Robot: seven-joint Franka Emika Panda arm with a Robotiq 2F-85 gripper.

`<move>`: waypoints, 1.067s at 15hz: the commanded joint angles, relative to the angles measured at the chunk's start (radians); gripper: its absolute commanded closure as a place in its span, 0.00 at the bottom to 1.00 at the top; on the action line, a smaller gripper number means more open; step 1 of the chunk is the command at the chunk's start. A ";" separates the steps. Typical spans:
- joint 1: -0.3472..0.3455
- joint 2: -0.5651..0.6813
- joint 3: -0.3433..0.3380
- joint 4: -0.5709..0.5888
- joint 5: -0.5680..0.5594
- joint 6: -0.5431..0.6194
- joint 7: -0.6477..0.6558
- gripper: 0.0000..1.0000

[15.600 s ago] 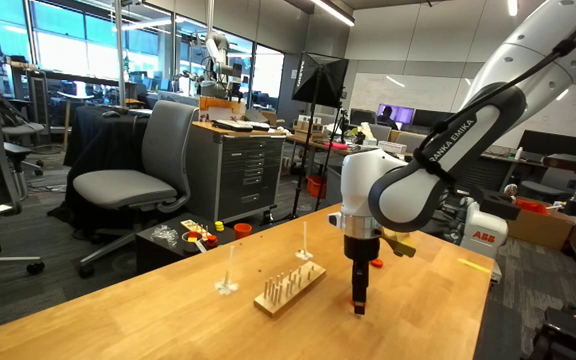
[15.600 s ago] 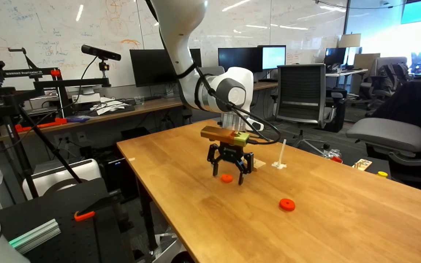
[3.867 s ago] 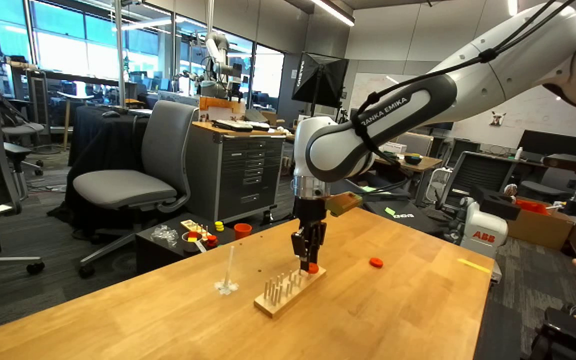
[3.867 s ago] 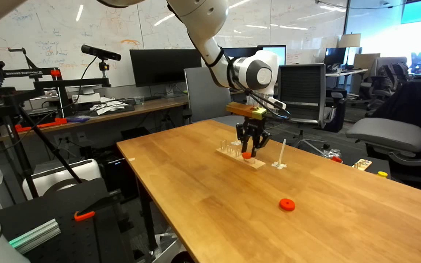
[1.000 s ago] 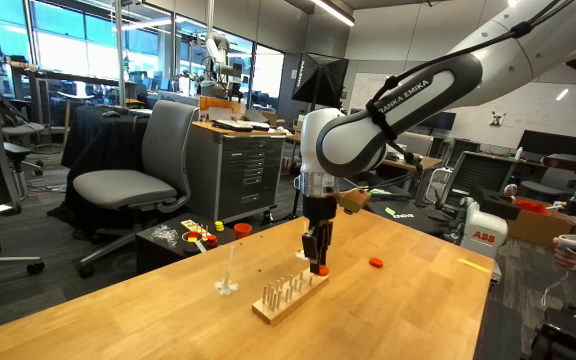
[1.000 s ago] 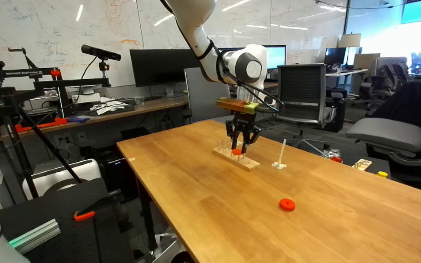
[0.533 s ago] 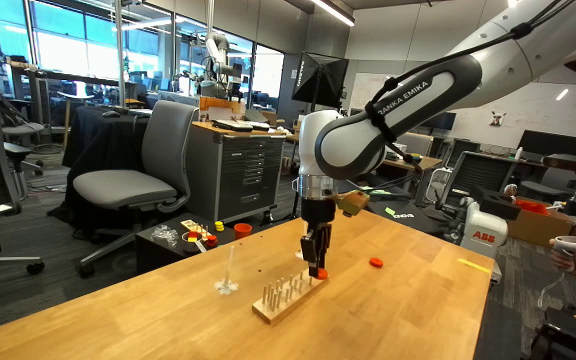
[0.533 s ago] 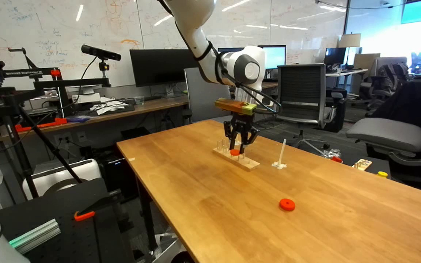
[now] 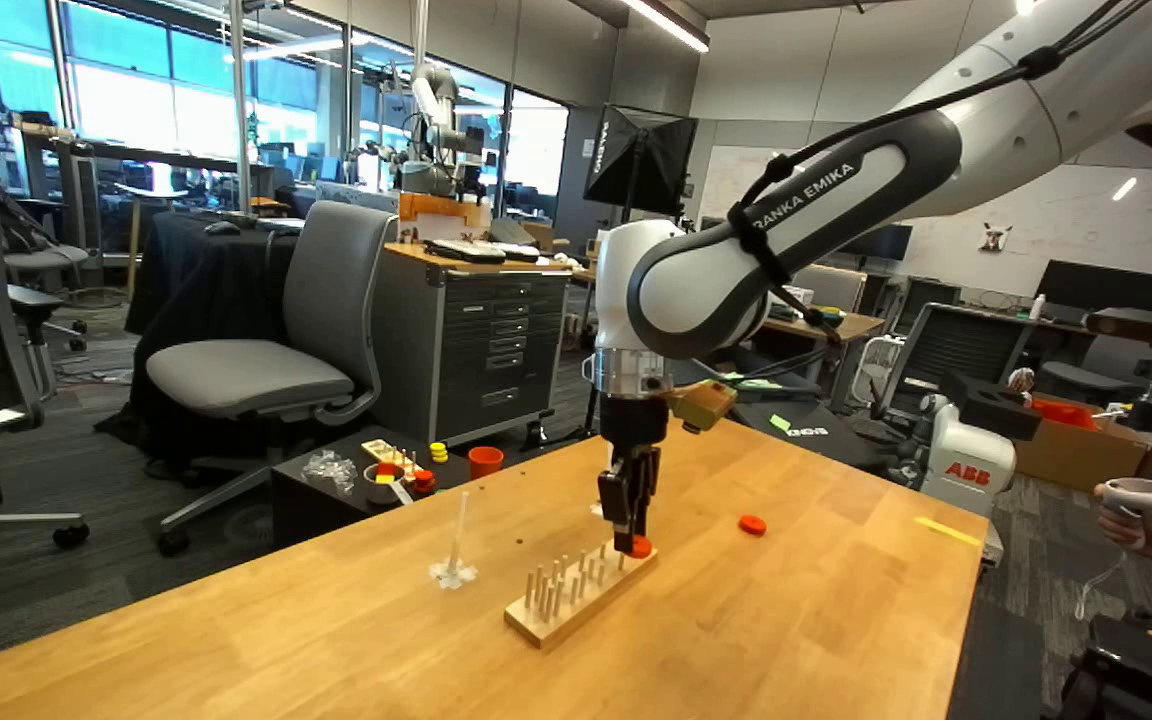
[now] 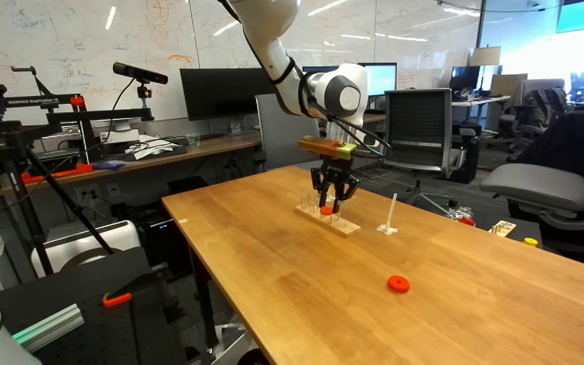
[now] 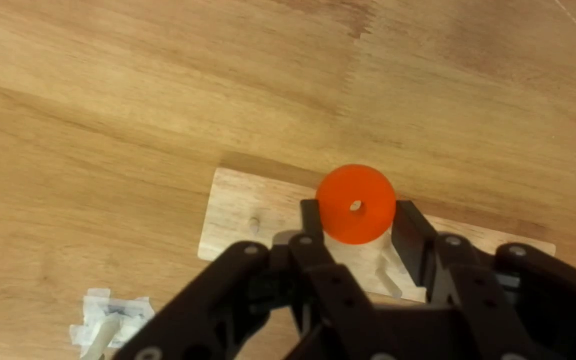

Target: Get the Orange object and place it on the wooden object

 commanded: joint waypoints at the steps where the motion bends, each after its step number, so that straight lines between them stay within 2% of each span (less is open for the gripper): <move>1: -0.001 0.018 0.001 0.037 0.013 -0.007 -0.002 0.84; 16: 0.002 0.081 -0.003 0.113 0.013 -0.017 0.005 0.84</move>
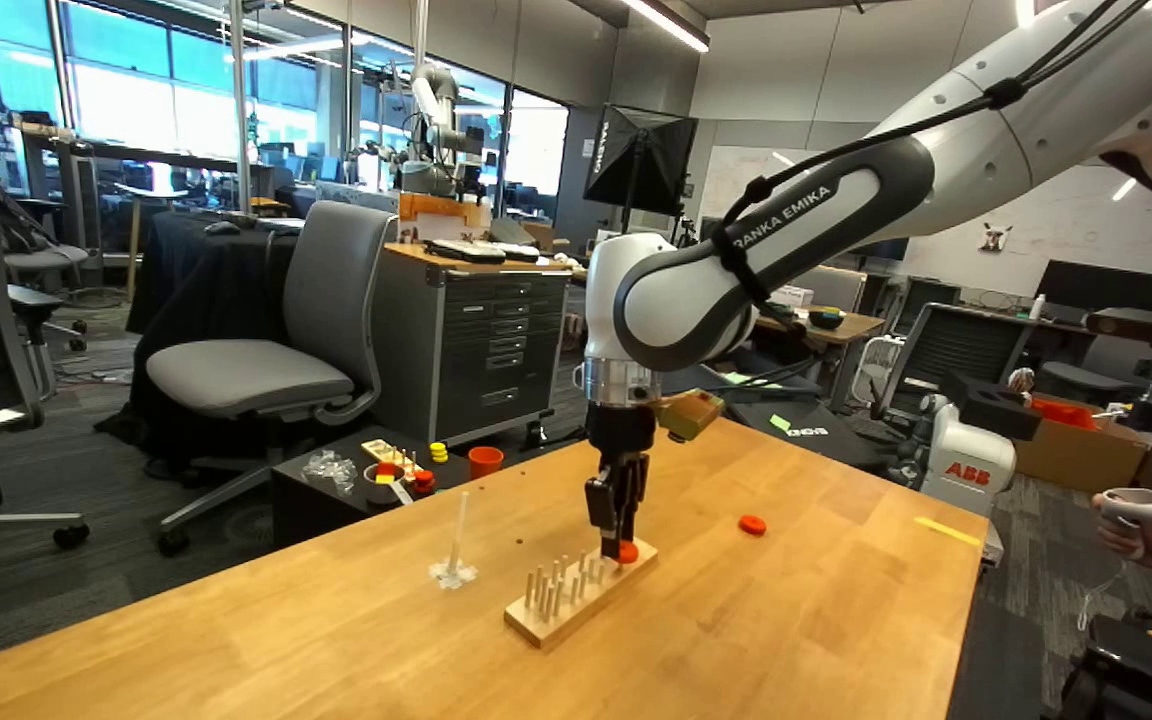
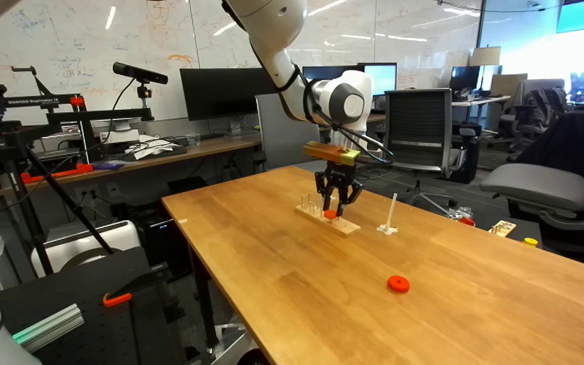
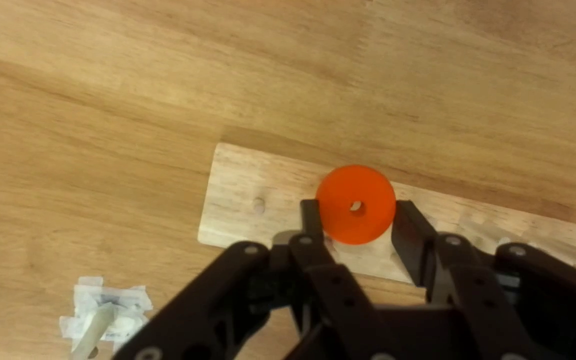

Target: Get the Orange object and place it on the wooden object

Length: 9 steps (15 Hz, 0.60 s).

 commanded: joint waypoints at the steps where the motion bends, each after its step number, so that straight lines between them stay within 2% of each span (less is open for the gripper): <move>1: 0.002 0.016 -0.002 0.041 0.013 -0.017 0.004 0.84; 9: 0.001 0.031 -0.002 0.059 0.014 -0.029 0.001 0.84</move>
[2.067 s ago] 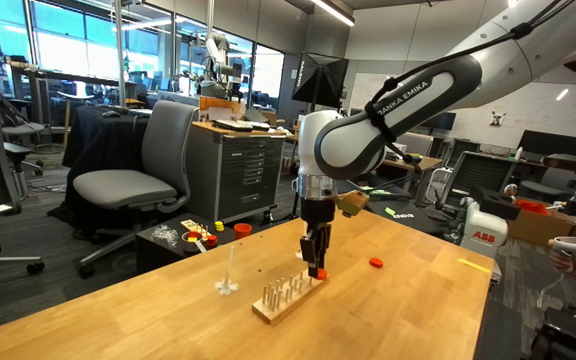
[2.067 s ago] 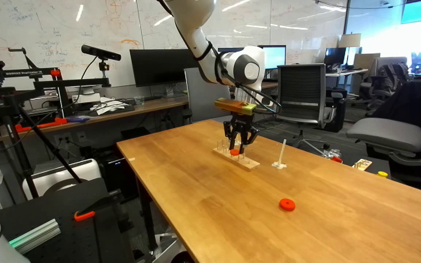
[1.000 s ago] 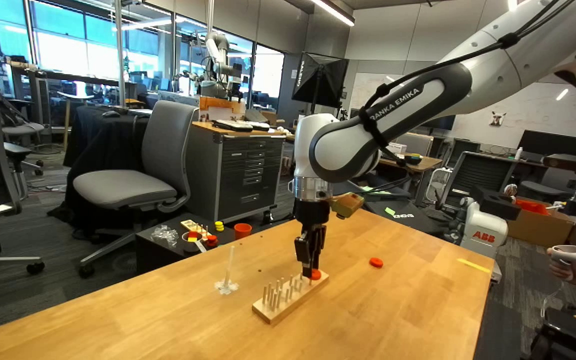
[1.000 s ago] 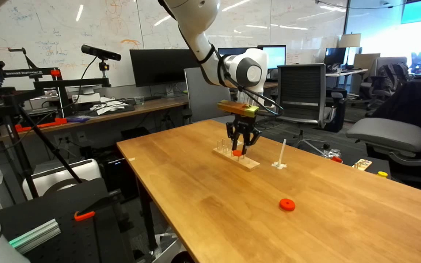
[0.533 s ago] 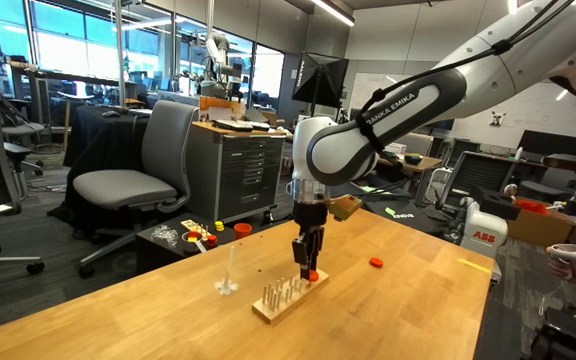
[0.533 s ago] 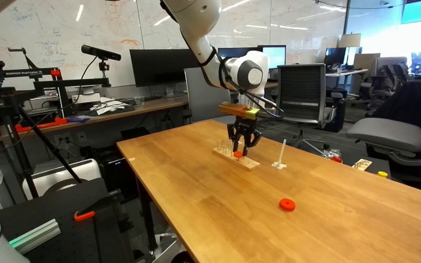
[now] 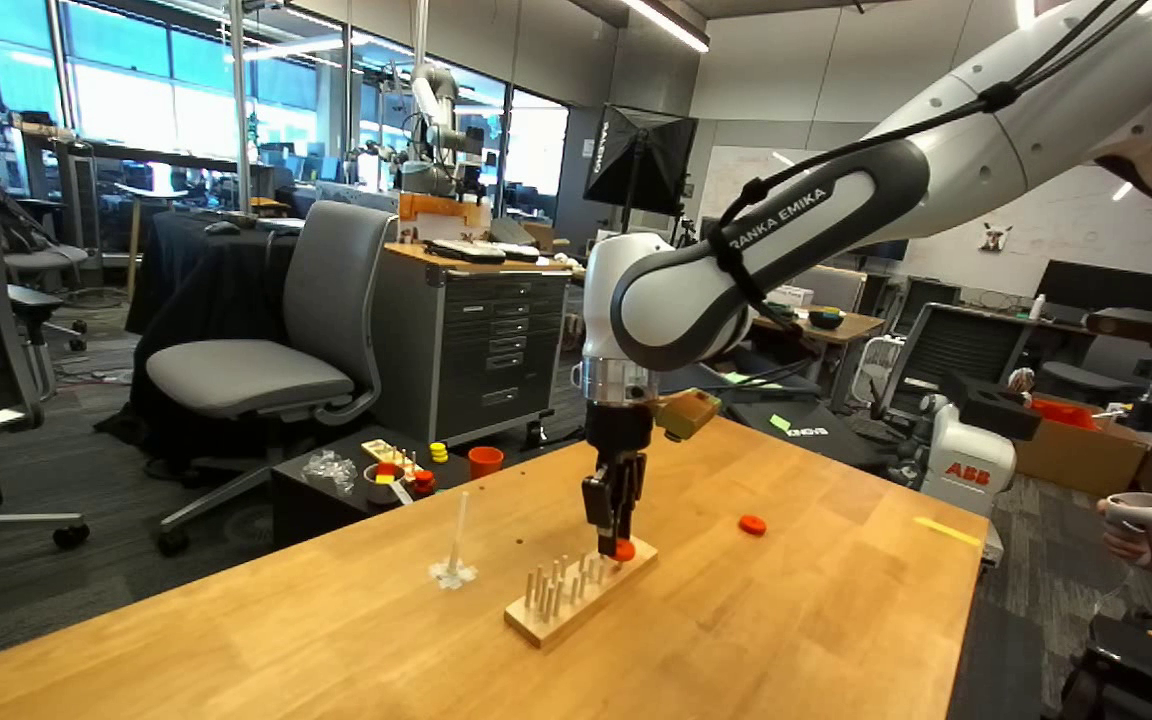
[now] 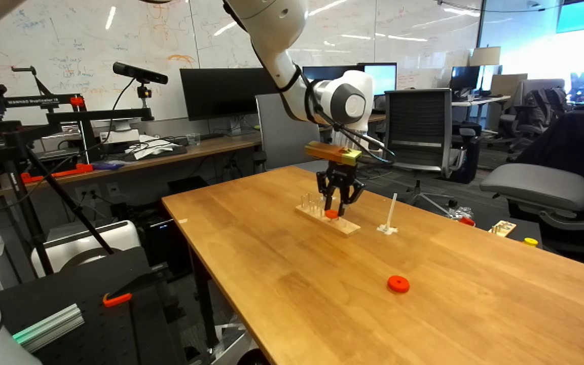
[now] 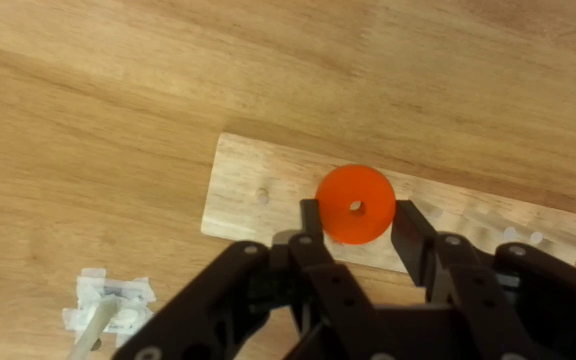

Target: Get the Orange object and place it on the wooden object

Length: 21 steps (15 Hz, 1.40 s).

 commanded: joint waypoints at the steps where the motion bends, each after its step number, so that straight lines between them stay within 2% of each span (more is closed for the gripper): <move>1: 0.001 0.021 -0.001 0.041 0.015 -0.029 0.000 0.84; 21: -0.002 -0.007 -0.005 -0.017 0.008 -0.024 -0.002 0.84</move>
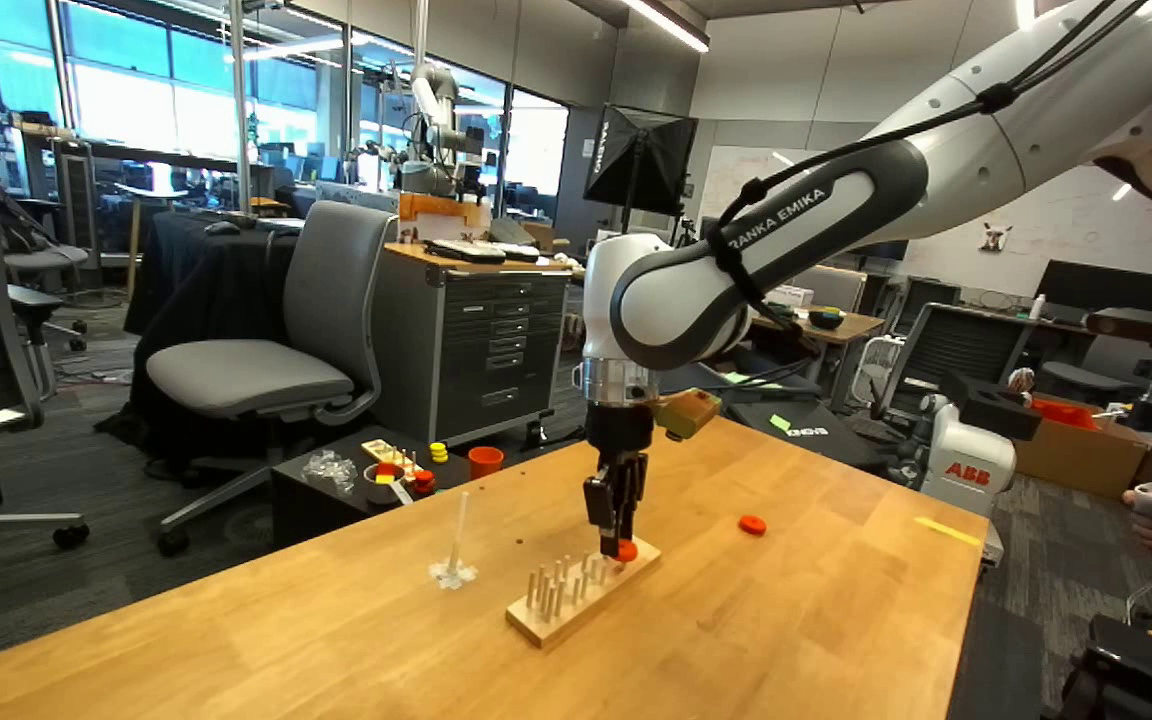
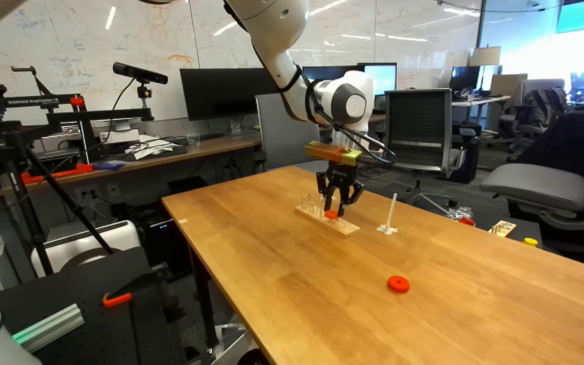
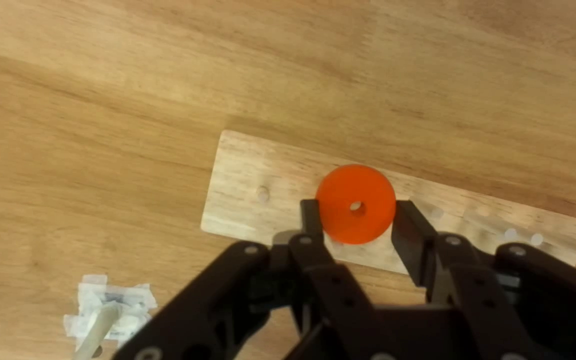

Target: Get the Orange object and place it on the wooden object

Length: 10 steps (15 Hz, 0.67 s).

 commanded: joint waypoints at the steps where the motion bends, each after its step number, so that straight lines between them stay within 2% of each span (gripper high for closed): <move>1: -0.001 -0.011 -0.005 -0.025 0.008 -0.009 -0.002 0.84; 10: -0.005 -0.021 -0.002 -0.040 0.009 -0.010 -0.009 0.84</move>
